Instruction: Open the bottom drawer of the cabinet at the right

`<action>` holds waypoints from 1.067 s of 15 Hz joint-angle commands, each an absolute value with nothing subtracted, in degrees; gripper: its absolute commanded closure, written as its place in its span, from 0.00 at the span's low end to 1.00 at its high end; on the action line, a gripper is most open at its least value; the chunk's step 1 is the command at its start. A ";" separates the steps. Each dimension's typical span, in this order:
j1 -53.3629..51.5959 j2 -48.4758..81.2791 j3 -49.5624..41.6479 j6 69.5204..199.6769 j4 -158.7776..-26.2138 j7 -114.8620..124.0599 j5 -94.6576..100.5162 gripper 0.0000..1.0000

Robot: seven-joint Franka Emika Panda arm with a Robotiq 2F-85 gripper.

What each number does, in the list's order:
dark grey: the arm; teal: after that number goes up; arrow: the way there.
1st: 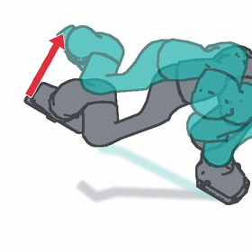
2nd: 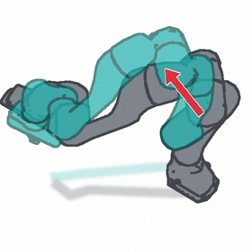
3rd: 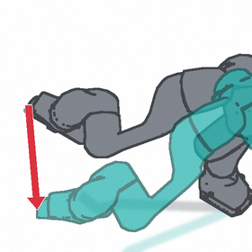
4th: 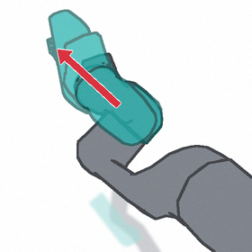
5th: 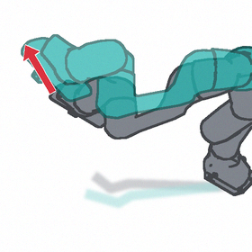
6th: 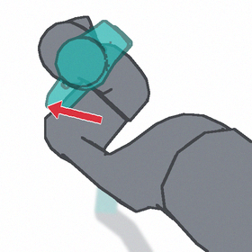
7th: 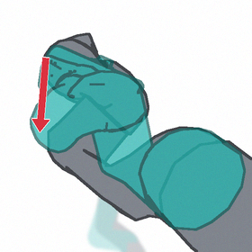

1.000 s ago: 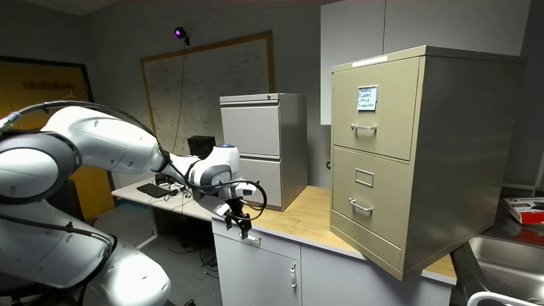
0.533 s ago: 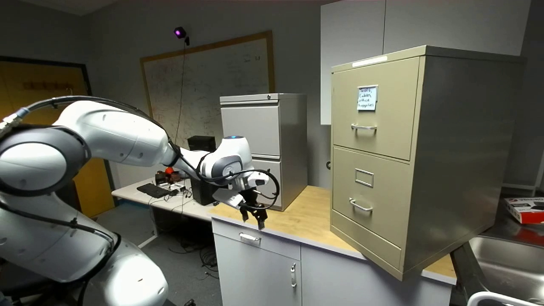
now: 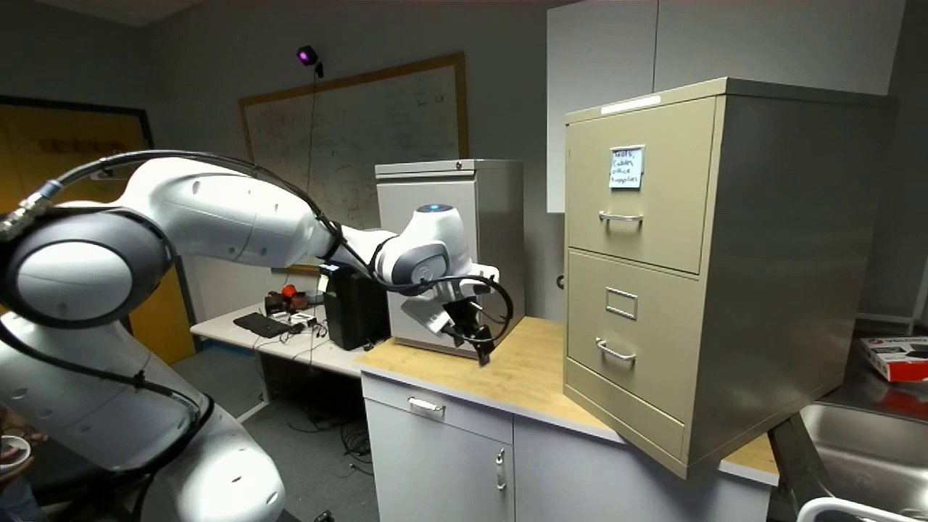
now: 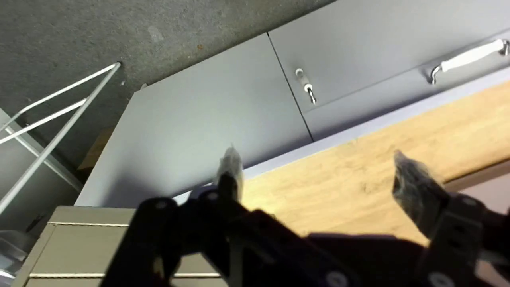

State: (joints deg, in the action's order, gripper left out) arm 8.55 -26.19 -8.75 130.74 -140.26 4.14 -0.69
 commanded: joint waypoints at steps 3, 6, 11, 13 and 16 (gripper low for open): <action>7.88 -17.83 -16.59 133.38 -130.64 -0.95 -13.83 0.00; 7.68 -12.84 -20.08 134.01 -126.26 -4.23 -23.46 0.00; 9.56 -3.45 -23.26 132.76 -118.78 -9.50 -41.46 0.00; 11.56 0.53 -23.09 131.79 -115.74 -11.11 -47.66 0.00; 15.07 6.03 -22.08 129.86 -111.31 -11.51 -53.01 0.00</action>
